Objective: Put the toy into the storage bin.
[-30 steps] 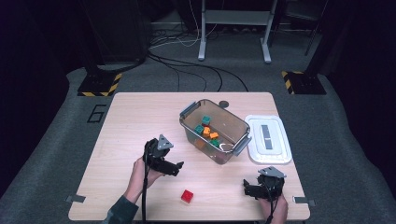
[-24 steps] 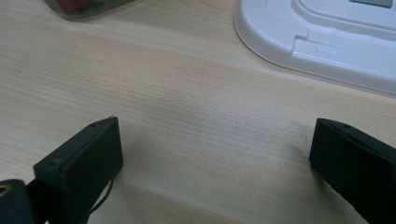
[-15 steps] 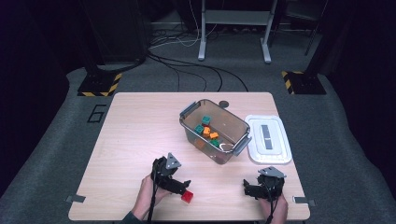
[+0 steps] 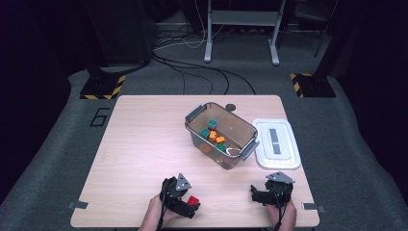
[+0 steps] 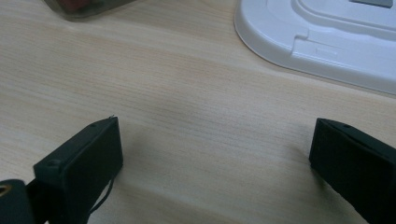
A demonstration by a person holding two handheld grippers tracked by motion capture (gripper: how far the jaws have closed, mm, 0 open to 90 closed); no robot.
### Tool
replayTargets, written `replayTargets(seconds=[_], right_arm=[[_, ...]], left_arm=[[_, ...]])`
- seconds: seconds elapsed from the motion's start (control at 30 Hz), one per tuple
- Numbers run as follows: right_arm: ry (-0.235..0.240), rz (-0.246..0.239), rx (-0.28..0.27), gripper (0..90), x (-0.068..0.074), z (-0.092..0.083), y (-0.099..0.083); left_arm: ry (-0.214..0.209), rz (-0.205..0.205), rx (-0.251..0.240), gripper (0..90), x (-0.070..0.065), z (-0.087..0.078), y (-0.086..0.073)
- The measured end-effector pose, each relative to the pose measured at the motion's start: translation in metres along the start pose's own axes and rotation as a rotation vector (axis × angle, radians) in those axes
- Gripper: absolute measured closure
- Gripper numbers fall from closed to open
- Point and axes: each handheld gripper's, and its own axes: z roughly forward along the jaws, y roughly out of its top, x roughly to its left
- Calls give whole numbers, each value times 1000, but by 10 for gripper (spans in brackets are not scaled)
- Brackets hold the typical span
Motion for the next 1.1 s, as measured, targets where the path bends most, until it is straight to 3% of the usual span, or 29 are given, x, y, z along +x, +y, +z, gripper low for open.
replayTargets(seconds=[0.1,0.27,0.57,1.1], right_arm=[[0,0,-1,16,0,0,0],[0,0,0,16,0,0,0],[0,0,0,16,0,0,0],[0,0,-1,16,0,0,0]], left_arm=[[11,-2,10,77,-2,1,-3],[21,11,2,340,-3,1,-7],[14,10,-30,565,2,1,-9],[48,-43,-58,584,29,-3,-3]])
